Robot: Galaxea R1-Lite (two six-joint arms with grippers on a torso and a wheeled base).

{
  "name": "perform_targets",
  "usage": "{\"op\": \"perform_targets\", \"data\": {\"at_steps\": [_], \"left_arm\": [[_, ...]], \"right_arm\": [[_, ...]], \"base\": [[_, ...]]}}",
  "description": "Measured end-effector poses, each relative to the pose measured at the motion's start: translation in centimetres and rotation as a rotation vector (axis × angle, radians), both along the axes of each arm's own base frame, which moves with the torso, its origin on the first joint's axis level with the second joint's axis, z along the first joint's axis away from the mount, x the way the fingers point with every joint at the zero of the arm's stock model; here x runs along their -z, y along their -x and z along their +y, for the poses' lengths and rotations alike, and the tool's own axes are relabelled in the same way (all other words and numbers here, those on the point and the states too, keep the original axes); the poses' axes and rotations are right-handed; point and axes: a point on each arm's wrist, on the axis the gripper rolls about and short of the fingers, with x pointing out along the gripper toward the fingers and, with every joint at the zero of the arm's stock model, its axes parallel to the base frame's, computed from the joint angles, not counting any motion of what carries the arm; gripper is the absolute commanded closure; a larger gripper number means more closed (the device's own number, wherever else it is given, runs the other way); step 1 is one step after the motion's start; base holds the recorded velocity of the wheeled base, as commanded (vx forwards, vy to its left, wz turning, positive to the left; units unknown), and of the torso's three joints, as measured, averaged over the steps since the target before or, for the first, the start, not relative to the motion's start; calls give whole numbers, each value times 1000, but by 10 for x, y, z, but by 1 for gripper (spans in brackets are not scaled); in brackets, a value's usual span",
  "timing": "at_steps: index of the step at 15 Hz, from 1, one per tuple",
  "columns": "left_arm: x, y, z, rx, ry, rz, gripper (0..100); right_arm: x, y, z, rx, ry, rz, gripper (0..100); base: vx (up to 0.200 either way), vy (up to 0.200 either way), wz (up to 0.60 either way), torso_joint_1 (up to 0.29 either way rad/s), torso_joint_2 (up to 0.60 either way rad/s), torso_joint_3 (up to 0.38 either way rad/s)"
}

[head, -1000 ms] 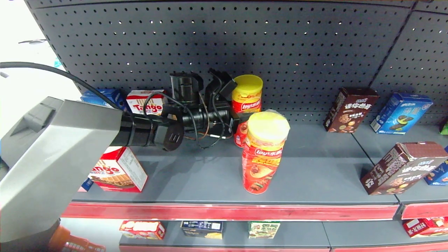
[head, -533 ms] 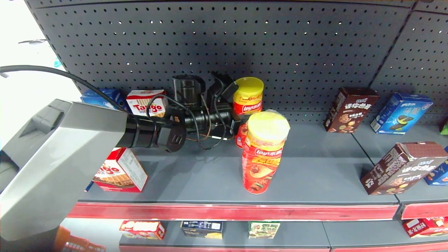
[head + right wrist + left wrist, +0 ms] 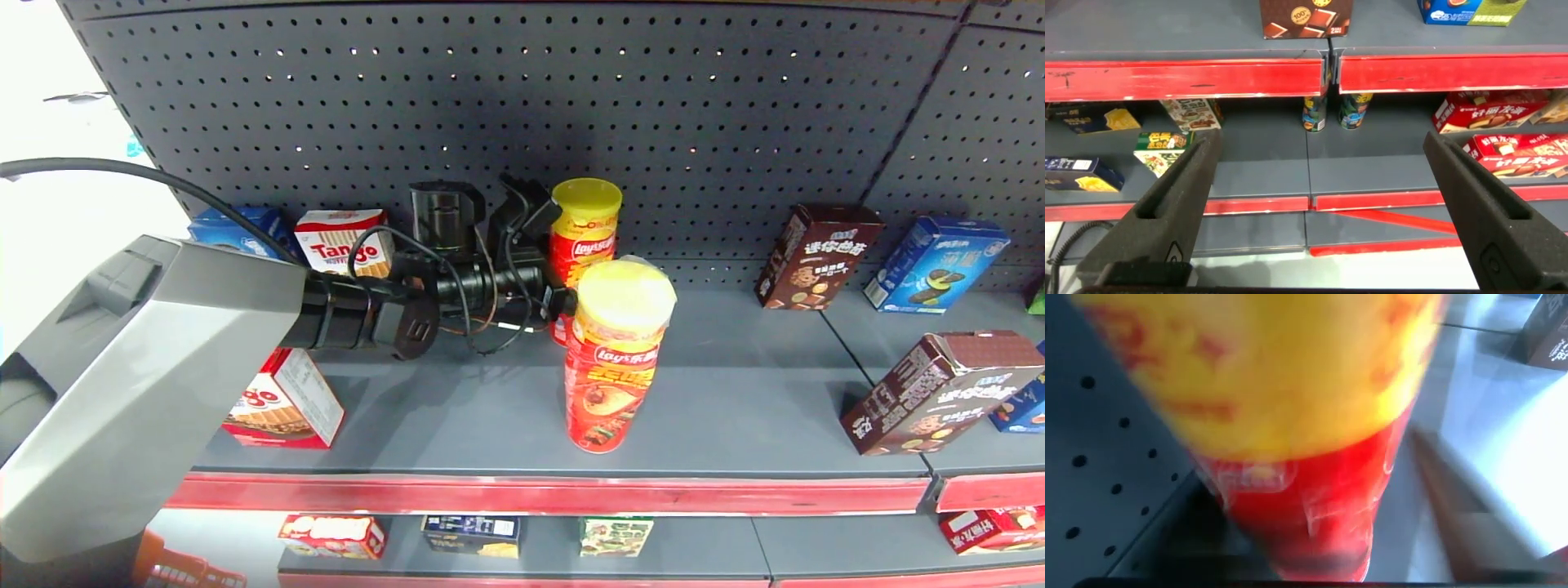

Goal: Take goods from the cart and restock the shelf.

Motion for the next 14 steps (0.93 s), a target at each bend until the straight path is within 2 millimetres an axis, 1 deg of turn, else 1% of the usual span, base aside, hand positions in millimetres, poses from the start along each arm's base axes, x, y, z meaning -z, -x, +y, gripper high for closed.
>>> {"op": "perform_targets", "data": {"at_steps": [2,5,10,12,14], "left_arm": [[2,0,2,-4,-4,6,0],[-3,3,6,-17,-6,1,0],[-14,22,27,-112,-41,19,0],[-24,34,36,-167,-55,28,0],[-29,47,43,-219,-89,32,0]], "right_arm": [[0,0,0,0,0,0,0],[0,0,0,0,0,0,0],[0,0,0,0,0,0,0],[0,0,0,0,0,0,0],[0,0,0,0,0,0,0]], "base": [[0,0,0,0,0,0],[0,0,0,0,0,0],[0,0,0,0,0,0],[0,0,0,0,0,0],[0,0,0,0,0,0]]}}
